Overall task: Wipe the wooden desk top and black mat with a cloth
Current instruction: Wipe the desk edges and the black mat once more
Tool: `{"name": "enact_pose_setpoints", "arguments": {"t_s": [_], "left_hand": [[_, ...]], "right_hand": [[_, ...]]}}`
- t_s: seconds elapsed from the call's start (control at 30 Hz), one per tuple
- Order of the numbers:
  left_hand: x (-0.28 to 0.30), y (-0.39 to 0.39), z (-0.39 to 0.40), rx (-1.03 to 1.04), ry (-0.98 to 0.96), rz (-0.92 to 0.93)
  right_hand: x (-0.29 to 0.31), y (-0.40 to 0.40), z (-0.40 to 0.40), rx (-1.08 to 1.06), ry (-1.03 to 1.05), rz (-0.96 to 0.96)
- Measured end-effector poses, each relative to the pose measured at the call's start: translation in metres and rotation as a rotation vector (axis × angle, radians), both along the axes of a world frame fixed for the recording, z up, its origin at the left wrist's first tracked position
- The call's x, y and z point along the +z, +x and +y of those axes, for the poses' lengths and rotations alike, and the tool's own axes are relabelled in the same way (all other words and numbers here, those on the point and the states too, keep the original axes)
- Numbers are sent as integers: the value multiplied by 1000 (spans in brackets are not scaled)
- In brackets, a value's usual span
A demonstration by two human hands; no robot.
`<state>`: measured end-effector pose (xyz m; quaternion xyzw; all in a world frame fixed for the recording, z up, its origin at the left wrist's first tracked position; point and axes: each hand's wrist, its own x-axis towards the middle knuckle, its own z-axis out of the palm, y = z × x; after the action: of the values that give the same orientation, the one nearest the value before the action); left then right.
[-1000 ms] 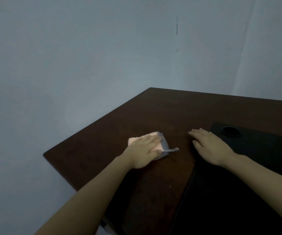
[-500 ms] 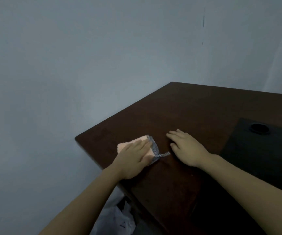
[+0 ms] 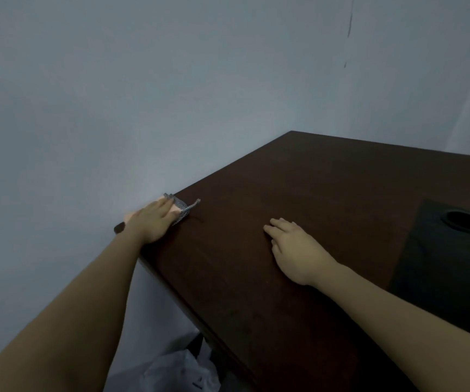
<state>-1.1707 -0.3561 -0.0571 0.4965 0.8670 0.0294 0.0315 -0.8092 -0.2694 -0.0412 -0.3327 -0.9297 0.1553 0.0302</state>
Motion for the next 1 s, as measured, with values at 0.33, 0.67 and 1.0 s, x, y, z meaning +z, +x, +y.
{"name": "enact_pose_setpoints", "arguments": {"t_s": [0.33, 0.67, 1.0], "left_hand": [[0, 106, -87, -431, 75, -41], [0, -14, -34, -79, 35, -10], [4, 130, -82, -357, 39, 22]], "right_hand": [[1, 0, -1, -11, 18, -14], [1, 0, -1, -30, 15, 22], [1, 2, -6, -47, -45, 110]]}}
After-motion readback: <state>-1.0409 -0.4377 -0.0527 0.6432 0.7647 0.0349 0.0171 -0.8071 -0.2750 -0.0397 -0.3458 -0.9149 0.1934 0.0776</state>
